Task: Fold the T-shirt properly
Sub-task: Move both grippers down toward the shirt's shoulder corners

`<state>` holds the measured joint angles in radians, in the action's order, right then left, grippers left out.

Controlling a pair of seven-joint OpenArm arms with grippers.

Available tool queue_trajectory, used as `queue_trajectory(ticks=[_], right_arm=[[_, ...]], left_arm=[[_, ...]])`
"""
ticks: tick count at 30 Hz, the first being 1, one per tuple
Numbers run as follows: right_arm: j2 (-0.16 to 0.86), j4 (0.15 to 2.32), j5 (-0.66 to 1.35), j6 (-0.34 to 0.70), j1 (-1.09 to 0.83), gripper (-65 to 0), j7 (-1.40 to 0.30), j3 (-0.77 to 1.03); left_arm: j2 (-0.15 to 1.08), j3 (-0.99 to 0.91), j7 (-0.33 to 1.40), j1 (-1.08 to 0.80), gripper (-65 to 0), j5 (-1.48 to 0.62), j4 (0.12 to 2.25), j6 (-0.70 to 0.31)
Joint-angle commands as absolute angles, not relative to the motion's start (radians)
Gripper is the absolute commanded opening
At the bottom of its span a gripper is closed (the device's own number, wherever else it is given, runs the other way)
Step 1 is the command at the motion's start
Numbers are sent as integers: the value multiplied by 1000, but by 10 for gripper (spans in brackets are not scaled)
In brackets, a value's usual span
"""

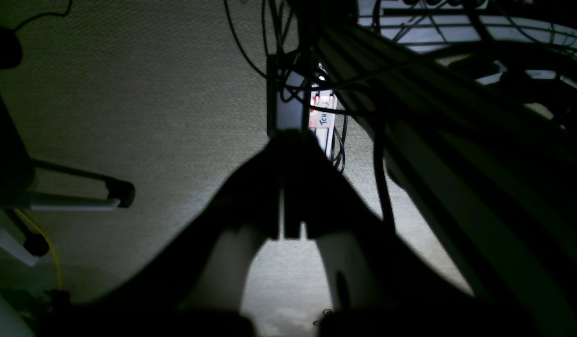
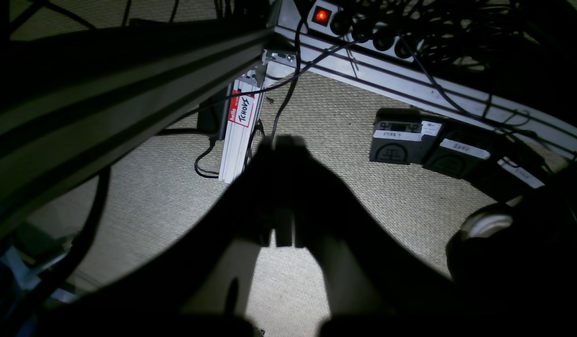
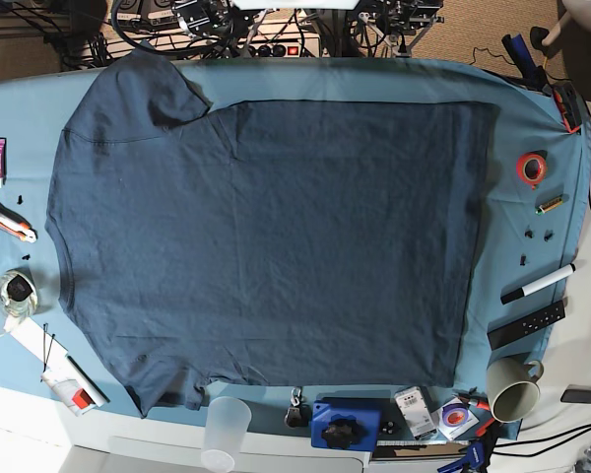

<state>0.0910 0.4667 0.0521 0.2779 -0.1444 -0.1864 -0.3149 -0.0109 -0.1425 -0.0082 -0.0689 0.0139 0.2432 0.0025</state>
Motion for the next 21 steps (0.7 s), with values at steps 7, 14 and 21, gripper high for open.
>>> queue_trajectory(ticks=[7, 14, 21], right_arm=[[94, 476, 55, 283, -147, -650, -183, -314], [95, 476, 55, 283, -147, -650, -184, -314], [112, 476, 55, 282, -147, -650, -184, -314]], left_arm=[[-14, -141, -16, -70, -650, 15, 247, 3], [-14, -141, -16, -71, -650, 15, 247, 3], [10, -141, -16, -93, -650, 30, 253, 3]])
